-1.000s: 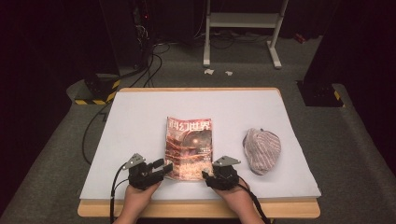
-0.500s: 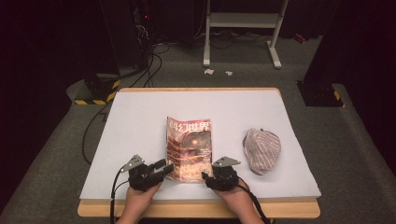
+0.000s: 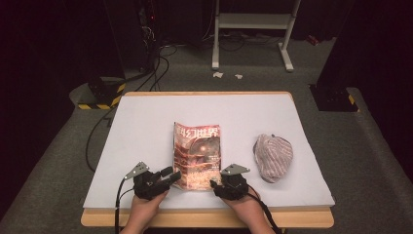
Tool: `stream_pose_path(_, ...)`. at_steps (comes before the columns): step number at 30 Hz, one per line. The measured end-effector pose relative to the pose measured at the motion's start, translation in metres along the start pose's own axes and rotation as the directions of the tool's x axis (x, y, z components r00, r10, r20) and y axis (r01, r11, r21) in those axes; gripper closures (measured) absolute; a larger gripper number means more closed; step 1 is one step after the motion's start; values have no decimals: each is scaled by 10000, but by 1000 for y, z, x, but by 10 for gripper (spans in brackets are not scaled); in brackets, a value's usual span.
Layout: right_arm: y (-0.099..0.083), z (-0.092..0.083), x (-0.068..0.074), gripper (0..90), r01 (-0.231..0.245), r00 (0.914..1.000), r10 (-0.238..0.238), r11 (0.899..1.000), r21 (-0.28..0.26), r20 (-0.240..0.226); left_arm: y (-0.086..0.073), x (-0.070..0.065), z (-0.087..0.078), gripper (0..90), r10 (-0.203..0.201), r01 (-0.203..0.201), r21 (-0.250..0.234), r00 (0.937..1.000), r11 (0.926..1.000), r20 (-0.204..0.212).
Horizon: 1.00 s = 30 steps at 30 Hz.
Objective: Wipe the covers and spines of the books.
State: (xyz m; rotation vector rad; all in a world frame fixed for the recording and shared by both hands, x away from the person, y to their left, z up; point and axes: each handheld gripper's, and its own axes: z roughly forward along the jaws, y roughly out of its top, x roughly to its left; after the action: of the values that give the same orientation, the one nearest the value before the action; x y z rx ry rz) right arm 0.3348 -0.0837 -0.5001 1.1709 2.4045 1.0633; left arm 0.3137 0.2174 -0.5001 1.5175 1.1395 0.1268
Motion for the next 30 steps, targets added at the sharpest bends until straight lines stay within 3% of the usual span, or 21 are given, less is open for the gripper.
stream_pose_path(3, 0, 0, 0, 484, -1, 10000, 1, 10000, -3, -37, -1, 0, 0, 466, 248, -247, 73, 9995, 9997, -216)
stream_pose_path(4, -1, 0, 1, 485, 16, 10000, -16, 10000, -9, -63, -1, -3, 1, 467, 571, -565, 139, 9973, 9983, -459)
stream_pose_path(7, 1, -1, -1, 486, 24, 9999, -23, 10000, 50, -160, -1, -7, 1, 470, 984, -971, 212, 9925, 9950, -730)
stream_pose_path(13, 0, -1, 0, 485, -70, 9998, 69, 10000, -18, -160, -2, -2, 1, 468, 579, -570, 191, 9970, 9982, -507)
stream_pose_path(18, 0, -1, 1, 486, -122, 9998, 120, 9999, -61, -181, -2, 1, 1, 465, 618, -598, 340, 9962, 9976, -609)
stream_pose_path(22, 1, -1, 0, 484, 122, 9999, -121, 9998, 169, -62, -1, 0, -1, 479, 721, -710, 214, 9956, 9972, -603)
stream_pose_path(24, 2, -2, 0, 421, 208, 9991, -213, 9997, 150, 374, 0, 1, -1, 483, 576, -565, 238, 9973, 9981, -457)
stream_pose_path(26, 4, -7, 8, 383, 966, 9802, -905, 9950, -263, 1762, 1, 2, 0, 486, 559, -548, 306, 9978, 9980, -368)
stream_pose_path(27, 6, -11, 12, 373, 1239, 9761, -1113, 9906, -574, 1866, 0, 2, 0, 486, 607, -595, 313, 9975, 9977, -373)
stream_pose_path(29, 11, -16, 24, 362, 1427, 9851, -1300, 9832, -1138, 1124, 0, 0, 1, 486, 684, -671, 350, 9970, 9971, -374)
stream_pose_path(30, 13, -16, 36, 358, 1527, 9881, -1482, 9772, -1478, 406, 0, 0, 2, 486, 695, -683, 343, 9969, 9971, -356)
